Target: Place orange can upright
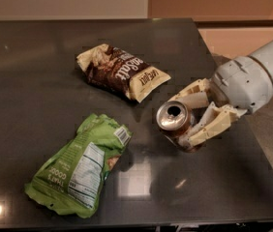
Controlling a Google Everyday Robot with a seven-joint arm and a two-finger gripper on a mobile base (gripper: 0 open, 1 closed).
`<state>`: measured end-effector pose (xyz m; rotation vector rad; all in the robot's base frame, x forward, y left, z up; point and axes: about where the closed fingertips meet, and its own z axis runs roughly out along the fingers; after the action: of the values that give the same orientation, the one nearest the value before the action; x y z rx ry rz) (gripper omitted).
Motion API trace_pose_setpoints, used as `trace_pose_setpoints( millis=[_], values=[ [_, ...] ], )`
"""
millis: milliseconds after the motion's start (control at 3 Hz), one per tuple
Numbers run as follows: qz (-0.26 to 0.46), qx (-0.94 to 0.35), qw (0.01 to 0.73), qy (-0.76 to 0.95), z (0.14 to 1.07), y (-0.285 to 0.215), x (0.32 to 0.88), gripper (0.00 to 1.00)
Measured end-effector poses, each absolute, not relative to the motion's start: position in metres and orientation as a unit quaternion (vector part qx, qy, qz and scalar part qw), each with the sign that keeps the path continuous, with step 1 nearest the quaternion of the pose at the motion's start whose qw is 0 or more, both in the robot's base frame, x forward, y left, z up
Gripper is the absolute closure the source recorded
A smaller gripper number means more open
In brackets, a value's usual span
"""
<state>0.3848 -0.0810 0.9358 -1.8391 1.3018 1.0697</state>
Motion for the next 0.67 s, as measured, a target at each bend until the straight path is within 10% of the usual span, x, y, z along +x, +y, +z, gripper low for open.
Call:
trace_pose_setpoints(
  millis=[667],
  values=[
    [0.464,-0.613,0.372,0.519,0.9254,-0.0887,0.3942,1.00]
  ],
)
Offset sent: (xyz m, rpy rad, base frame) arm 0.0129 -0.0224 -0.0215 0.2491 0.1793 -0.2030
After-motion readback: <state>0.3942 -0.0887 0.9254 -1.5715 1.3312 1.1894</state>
